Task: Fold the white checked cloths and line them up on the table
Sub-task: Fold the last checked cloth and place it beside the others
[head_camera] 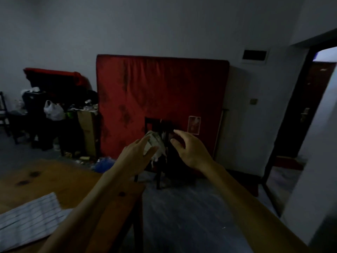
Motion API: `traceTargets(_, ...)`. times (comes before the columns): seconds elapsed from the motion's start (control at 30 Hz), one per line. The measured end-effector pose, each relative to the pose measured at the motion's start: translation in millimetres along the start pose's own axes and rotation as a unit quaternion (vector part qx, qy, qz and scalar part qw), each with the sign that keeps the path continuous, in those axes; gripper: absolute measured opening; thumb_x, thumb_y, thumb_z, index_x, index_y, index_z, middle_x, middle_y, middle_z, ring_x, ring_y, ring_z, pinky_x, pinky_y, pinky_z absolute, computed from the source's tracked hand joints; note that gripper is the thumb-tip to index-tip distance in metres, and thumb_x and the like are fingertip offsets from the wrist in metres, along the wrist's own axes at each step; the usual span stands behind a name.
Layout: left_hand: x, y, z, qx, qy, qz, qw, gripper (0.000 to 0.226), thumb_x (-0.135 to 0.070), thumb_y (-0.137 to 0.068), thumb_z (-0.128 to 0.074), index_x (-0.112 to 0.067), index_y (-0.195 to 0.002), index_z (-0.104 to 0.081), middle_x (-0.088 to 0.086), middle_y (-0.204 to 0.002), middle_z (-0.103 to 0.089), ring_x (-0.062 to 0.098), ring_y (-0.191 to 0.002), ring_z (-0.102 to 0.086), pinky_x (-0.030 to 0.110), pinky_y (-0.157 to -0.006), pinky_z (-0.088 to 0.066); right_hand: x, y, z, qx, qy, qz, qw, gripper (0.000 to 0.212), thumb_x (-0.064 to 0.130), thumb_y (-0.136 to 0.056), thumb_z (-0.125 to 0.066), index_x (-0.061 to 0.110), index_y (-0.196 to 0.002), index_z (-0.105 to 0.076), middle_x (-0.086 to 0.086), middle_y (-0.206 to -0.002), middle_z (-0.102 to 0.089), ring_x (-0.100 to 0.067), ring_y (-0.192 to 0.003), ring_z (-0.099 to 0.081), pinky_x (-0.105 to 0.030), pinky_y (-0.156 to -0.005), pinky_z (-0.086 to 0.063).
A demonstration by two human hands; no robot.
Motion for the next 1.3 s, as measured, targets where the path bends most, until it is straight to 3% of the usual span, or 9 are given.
traceTargets(0.13,-19.9,-55.4,-29.5,0.027,-0.009,-0.031,0.999,0.054,-0.040,-0.096,-0.045,-0.017,-0.143,-0.033,0.007,-0.138,-0.048,0.025,-0.121,-0.049,0.033,-0.096,-0.041,-50.4,-29.6,21.9,-0.030,-0.024,-0.005,0.999,0.050,0.044,-0.098,-0.043,0.020,-0.142,-0.041,0.000,-0.147,-0.041,-0.015,-0.134,-0.038,-0.021,-0.102,-0.027)
traceTargets(0.3,-13.5,-140.0,-63.5,0.018,-0.041,-0.044,0.998,0.063,-0.057,-0.091,-0.034,-0.017,-0.140,-0.040,0.006,-0.138,-0.049,0.023,-0.121,-0.050,0.039,-0.098,-0.043,-106.8,-90.1,17.0,-0.047,-0.048,-0.008,0.998,0.050,0.044,-0.097,-0.044,0.020,-0.141,-0.043,0.002,-0.146,-0.042,-0.011,-0.131,-0.041,-0.017,-0.098,-0.028)
traceTargets(0.47,7.3,-229.2,-105.1,0.030,-0.056,-0.042,0.997,0.063,-0.059,-0.092,-0.028,-0.022,-0.142,-0.035,0.004,-0.140,-0.047,0.021,-0.119,-0.051,0.036,-0.096,-0.043,-166.3,-164.2,-10.4,-0.029,-0.022,-0.021,0.999,0.051,0.046,-0.097,-0.043,0.022,-0.142,-0.042,0.001,-0.146,-0.042,-0.014,-0.131,-0.042,-0.024,-0.103,-0.034)
traceTargets(0.67,47.6,-329.9,-135.9,0.021,0.082,-0.014,0.996,0.075,-0.062,-0.083,-0.027,-0.024,-0.147,-0.018,0.012,-0.126,-0.057,0.022,-0.089,-0.061,0.027,-0.065,-0.043,-211.2,-264.1,-37.4,-0.001,-0.020,-0.024,1.000,0.050,0.045,-0.098,-0.043,0.022,-0.142,-0.041,0.000,-0.146,-0.043,-0.017,-0.131,-0.042,-0.031,-0.105,-0.037)
traceTargets(0.8,83.1,-381.6,-161.2,0.001,0.017,-0.013,1.000,0.070,-0.064,-0.084,-0.025,-0.021,-0.138,-0.037,0.006,-0.122,-0.058,0.011,-0.086,-0.053,0.026,-0.069,-0.039,-237.8,-326.4,-66.8,0.009,-0.044,-0.005,0.999,0.049,0.045,-0.097,-0.043,0.023,-0.142,-0.041,0.001,-0.145,-0.043,-0.015,-0.132,-0.040,-0.025,-0.102,-0.033)
traceTargets(0.97,134.1,-433.2,-196.2,-0.032,-0.041,0.025,0.998,0.062,-0.065,-0.089,-0.030,-0.021,-0.129,-0.050,0.004,-0.121,-0.058,0.023,-0.103,-0.057,0.033,-0.081,-0.043,-300.1,-401.3,-118.6,0.040,-0.077,0.002,0.996,0.048,0.045,-0.097,-0.044,0.025,-0.140,-0.043,0.002,-0.144,-0.044,-0.012,-0.130,-0.043,-0.026,-0.103,-0.036)
traceTargets(1.03,148.7,-455.9,-209.2,-0.044,-0.067,0.033,0.996,0.073,-0.071,-0.083,-0.022,-0.020,-0.123,-0.055,0.005,-0.117,-0.060,0.024,-0.103,-0.057,0.035,-0.082,-0.045,-323.6,-433.7,-136.9,0.047,-0.093,0.014,0.995,0.048,0.044,-0.097,-0.045,0.024,-0.140,-0.043,0.003,-0.145,-0.043,-0.012,-0.130,-0.042,-0.023,-0.101,-0.036)
traceTargets(1.17,179.6,-508.6,-229.6,-0.079,-0.088,0.081,0.990,0.081,-0.071,-0.080,-0.020,-0.016,-0.131,-0.053,0.007,-0.134,-0.055,0.026,-0.121,-0.051,0.042,-0.098,-0.042,-362.4,-500.4,-170.2,0.071,-0.143,0.055,0.986,0.048,0.045,-0.097,-0.045,0.025,-0.140,-0.043,0.005,-0.147,-0.040,-0.002,-0.122,-0.043,-0.018,-0.093,-0.033)
traceTargets(1.3,206.2,-551.4,-238.6,-0.091,-0.094,0.161,0.978,0.079,-0.074,-0.085,-0.024,-0.019,-0.136,-0.048,0.007,-0.138,-0.051,0.026,-0.121,-0.051,0.043,-0.099,-0.042,-389.4,-570.0,-201.4,0.117,-0.171,0.083,0.975,0.047,0.046,-0.096,-0.046,0.025,-0.138,-0.046,0.003,-0.146,-0.042,-0.012,-0.126,-0.046,-0.025,-0.101,-0.038)
Point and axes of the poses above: each hand's wrist, its own y-axis away from the middle knuckle, its own z-axis out of the back of the hand, x = y × z, the point moved 7 cm from there along -y, towards the middle knuckle
